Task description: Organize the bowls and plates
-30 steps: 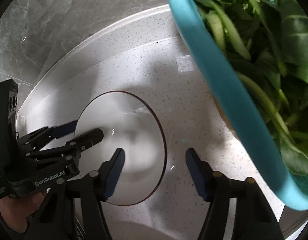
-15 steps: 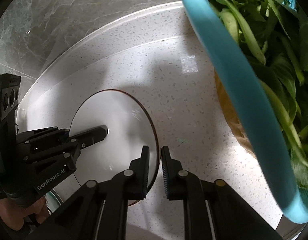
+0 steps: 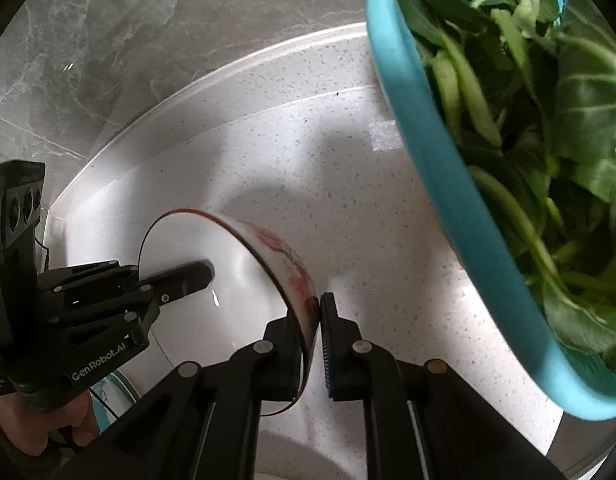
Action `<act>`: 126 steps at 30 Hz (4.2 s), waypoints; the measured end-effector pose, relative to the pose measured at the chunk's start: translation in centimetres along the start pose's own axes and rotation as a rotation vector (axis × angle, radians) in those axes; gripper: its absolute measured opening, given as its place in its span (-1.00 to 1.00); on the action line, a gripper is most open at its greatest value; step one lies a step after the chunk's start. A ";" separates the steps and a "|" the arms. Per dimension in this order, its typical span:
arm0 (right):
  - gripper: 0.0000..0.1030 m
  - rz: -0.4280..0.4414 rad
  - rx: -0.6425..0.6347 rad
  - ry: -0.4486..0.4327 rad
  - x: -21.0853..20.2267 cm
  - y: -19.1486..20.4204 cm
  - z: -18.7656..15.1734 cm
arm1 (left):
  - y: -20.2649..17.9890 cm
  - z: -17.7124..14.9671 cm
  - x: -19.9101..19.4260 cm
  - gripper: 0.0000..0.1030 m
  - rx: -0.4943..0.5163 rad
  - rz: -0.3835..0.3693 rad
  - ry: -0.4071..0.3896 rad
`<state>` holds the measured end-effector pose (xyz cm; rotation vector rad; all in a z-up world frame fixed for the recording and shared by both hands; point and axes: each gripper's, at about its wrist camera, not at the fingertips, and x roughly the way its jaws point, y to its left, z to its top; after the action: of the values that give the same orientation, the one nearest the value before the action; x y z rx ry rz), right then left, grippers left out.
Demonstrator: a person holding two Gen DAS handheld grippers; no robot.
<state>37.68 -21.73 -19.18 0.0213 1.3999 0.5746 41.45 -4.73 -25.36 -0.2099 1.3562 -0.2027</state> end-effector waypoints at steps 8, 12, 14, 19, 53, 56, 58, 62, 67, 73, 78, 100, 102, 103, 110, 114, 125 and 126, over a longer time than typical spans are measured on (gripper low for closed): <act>-0.78 0.021 0.029 0.016 0.5 -0.3 -0.5 | 0.3 -1.2 -0.1 -0.89 -0.033 -0.031 0.022; -0.78 0.017 0.030 0.023 0.7 -0.3 -0.7 | 0.2 -1.2 0.4 -0.89 -0.028 -0.016 0.033; -0.78 0.009 0.024 0.025 0.8 0.0 -0.8 | 0.3 -1.2 0.7 -0.89 -0.033 -0.012 0.034; -0.79 0.001 0.017 0.045 2.1 0.3 -0.5 | 0.5 -1.3 1.5 -0.89 -0.025 0.024 0.040; -0.73 0.001 0.007 0.094 4.2 1.1 -0.7 | 0.4 -2.6 2.1 -0.82 -0.055 0.013 0.043; -0.73 0.006 0.011 0.084 3.6 1.0 -0.6 | 0.1 -2.5 1.6 -0.83 -0.058 0.007 0.044; -0.73 0.003 0.004 0.075 3.0 1.0 -0.5 | -0.2 -2.5 1.0 -0.83 -0.050 0.002 0.039; -0.72 0.008 -0.006 0.051 1.2 1.3 -0.4 | -1.1 -2.5 -0.9 -0.83 -0.039 -0.007 0.023; -0.71 0.027 -0.012 0.034 -1.2 1.2 -1.7 | -2.8 -3.4 -3.0 -0.82 -0.015 -0.013 0.015; -0.67 0.044 -0.022 0.007 -4.6 1.5 -4.3 | -5.3 -6.3 -5.4 -0.83 0.007 -0.040 0.026; -0.64 0.056 -0.037 0.004 -7.1 1.8 -7.5 | -7.2 -10.3 -6.8 -0.83 0.008 -0.064 0.047; -0.66 0.041 -0.057 0.127 -6.8 0.7 -17.6 | -11.8 -22.6 -4.3 -0.82 -0.020 -0.025 0.114; -0.68 0.029 -0.068 0.129 -6.5 0.8 -17.6 | -12.1 -22.7 -3.8 -0.82 -0.016 -0.006 0.108; -0.69 0.025 -0.069 0.131 -6.3 0.9 -17.8 | -12.5 -22.4 -3.1 -0.82 -0.014 0.001 0.107; -0.71 -0.026 -0.114 0.125 -5.3 1.9 -18.6 | -11.2 -22.2 -2.9 -0.83 -0.026 0.008 0.077; -0.72 -0.067 -0.142 0.114 -5.2 2.6 -18.7 | -10.8 -21.9 -3.1 -0.76 -0.033 0.004 0.058; -0.75 -0.102 -0.158 0.112 -4.7 3.2 -19.0 | -11.2 -21.8 -3.5 -0.36 -0.006 0.000 -0.005; -0.75 -0.100 -0.158 0.113 -4.7 3.1 -18.9 | -11.2 -21.8 -3.6 -0.30 -0.007 -0.008 -0.013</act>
<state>18.70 -26.94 -17.43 -0.2089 1.4524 0.6091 19.10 -15.26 -23.31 -0.2223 1.3439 -0.2036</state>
